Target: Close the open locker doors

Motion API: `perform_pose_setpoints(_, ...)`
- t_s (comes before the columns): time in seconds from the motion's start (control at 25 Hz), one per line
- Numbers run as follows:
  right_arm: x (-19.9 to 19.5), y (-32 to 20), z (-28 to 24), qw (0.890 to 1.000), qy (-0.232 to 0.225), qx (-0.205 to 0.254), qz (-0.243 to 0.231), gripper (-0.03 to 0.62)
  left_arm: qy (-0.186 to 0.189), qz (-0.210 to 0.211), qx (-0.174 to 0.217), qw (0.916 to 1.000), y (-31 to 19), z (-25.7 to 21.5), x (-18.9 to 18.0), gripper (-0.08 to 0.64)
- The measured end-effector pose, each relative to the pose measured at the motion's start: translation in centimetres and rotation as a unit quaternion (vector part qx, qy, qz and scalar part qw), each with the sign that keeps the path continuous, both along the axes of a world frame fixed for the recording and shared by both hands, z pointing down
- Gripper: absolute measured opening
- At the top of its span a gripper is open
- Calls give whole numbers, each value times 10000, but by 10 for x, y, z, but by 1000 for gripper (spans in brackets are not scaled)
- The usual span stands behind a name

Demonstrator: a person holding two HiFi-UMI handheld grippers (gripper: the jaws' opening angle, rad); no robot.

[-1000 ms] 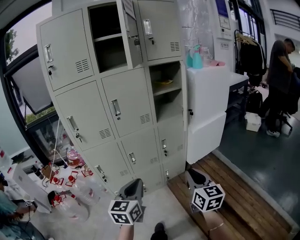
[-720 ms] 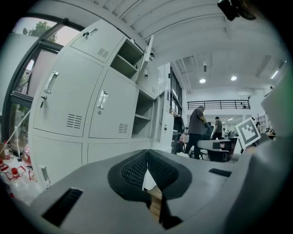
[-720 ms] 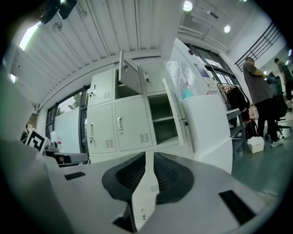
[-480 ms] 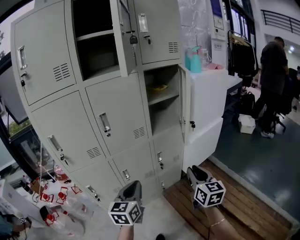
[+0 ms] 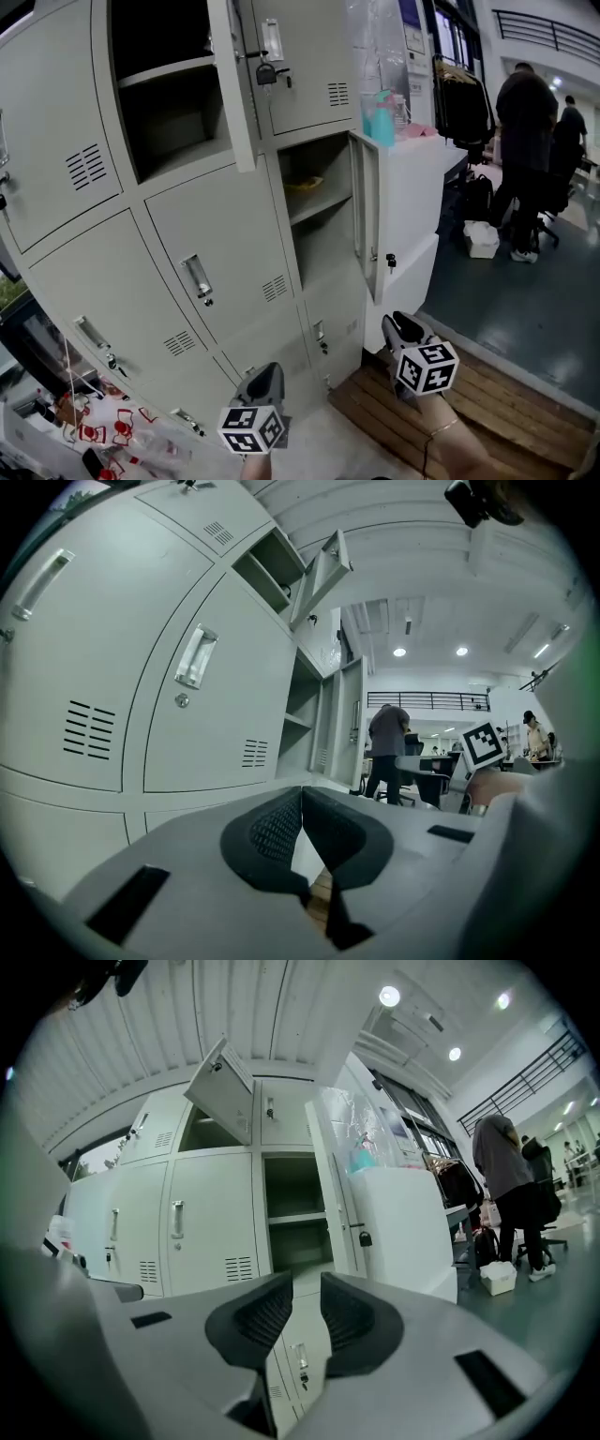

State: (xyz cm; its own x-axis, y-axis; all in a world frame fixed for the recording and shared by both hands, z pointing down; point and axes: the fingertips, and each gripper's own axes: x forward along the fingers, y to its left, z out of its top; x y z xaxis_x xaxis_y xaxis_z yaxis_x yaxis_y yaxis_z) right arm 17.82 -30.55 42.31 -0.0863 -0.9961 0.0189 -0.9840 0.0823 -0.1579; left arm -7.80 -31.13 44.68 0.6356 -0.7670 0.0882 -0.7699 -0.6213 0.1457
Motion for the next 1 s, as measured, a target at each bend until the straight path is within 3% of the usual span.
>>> perform_pose_setpoints(0.36, 22, -40, -3, 9999, 103, -67, 70, 94, 7, -10, -86, 10000, -32, 4, 10, 20)
perform_pose_setpoints(1.0, 51, -105, 11, 9978, 353, -337, -451, 114, 41, -507, -137, 9986, -64, 2, 35, 20)
